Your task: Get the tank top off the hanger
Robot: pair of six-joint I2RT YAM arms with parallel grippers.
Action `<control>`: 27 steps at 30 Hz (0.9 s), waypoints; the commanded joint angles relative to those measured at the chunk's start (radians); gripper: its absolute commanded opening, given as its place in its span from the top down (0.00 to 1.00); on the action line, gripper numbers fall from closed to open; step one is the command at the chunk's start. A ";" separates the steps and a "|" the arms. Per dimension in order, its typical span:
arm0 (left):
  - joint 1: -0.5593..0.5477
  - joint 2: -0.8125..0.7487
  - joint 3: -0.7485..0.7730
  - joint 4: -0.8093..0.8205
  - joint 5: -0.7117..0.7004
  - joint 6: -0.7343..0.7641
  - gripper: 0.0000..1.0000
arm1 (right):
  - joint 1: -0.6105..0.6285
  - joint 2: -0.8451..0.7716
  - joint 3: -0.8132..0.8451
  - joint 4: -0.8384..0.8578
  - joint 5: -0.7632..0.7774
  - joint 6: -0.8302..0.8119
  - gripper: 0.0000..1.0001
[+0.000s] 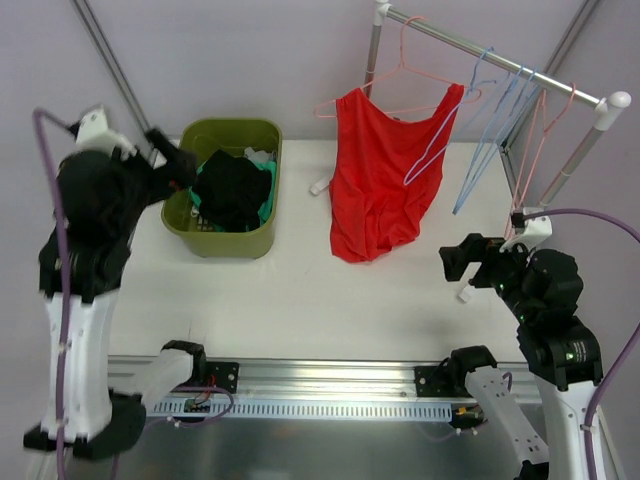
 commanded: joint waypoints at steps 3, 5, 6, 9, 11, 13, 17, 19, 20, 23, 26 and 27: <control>0.000 -0.285 -0.318 -0.051 -0.080 0.069 0.01 | 0.013 0.007 0.117 -0.124 0.340 -0.135 0.00; 0.000 -0.339 -0.384 -0.054 -0.031 0.116 0.01 | 0.044 0.001 0.114 -0.131 0.360 -0.157 0.01; 0.001 -0.394 -0.451 -0.054 -0.008 0.127 0.01 | 0.057 -0.001 0.114 -0.142 0.375 -0.163 0.00; 0.001 -0.507 -0.588 -0.051 0.017 0.143 0.01 | 0.114 0.002 0.111 -0.168 0.472 -0.168 0.01; 0.000 -0.573 -0.680 -0.040 -0.038 0.149 0.01 | 0.143 -0.007 0.104 -0.170 0.510 -0.155 0.00; -0.005 -0.609 -0.728 -0.020 -0.086 0.120 0.01 | 0.148 -0.014 0.085 -0.171 0.504 -0.146 0.00; -0.005 -0.655 -0.824 0.026 -0.087 0.092 0.01 | 0.147 -0.040 0.045 -0.168 0.535 -0.129 0.00; -0.005 -0.641 -0.812 0.031 -0.060 0.101 0.01 | 0.148 -0.057 0.018 -0.167 0.544 -0.123 0.01; -0.005 -0.633 -0.820 0.037 -0.055 0.101 0.01 | 0.148 -0.062 0.010 -0.165 0.540 -0.118 0.01; -0.005 -0.606 -0.826 0.040 -0.043 0.100 0.01 | 0.147 -0.079 -0.015 -0.162 0.530 -0.109 0.00; -0.005 -0.603 -0.831 0.041 -0.032 0.100 0.01 | 0.148 -0.080 -0.031 -0.162 0.526 -0.108 0.00; -0.003 -0.603 -0.831 0.041 -0.032 0.098 0.01 | 0.147 -0.080 -0.033 -0.162 0.526 -0.106 0.00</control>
